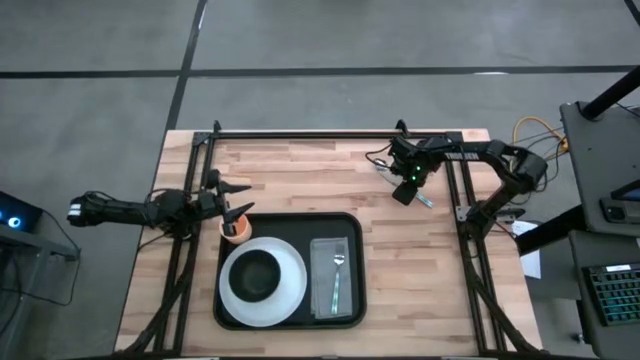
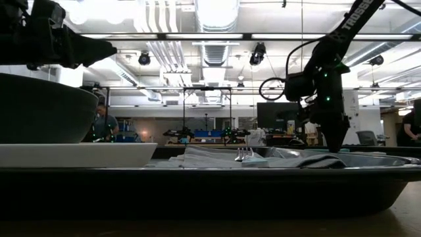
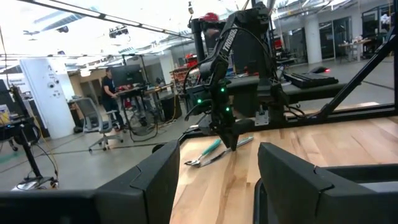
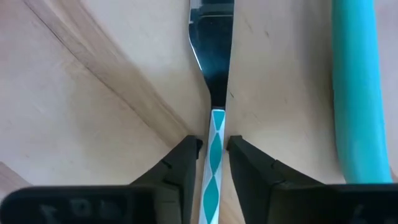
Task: Set up tray
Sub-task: Put the green patterned knife on the gray napkin to the left of the green patterned fork
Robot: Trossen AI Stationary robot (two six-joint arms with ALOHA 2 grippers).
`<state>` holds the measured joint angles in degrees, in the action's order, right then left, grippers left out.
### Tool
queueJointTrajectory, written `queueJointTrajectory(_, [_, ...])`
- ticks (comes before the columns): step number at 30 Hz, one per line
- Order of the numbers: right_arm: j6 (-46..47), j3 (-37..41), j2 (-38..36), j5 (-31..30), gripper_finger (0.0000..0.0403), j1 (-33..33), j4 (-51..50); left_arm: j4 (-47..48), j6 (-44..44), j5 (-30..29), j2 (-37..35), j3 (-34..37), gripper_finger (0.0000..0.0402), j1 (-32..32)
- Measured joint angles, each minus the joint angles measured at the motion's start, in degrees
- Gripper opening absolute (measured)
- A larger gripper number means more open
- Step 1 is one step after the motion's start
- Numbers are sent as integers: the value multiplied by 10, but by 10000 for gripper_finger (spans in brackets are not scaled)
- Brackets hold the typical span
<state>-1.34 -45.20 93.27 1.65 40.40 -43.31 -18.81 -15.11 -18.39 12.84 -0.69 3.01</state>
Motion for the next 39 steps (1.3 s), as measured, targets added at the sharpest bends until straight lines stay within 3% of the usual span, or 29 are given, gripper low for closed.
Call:
queueJointTrajectory(8, [-1,1,-25,27,18,1,-7,0,0,0,0,0,198,0])
queueJointTrajectory(23, [77,-37,-27,28,14,-11,-62,0,0,0,0,0,198,0])
queueJointTrajectory(39, [244,-57,-36,29,13,-131,-64,3,-9,0,0,0,198,0])
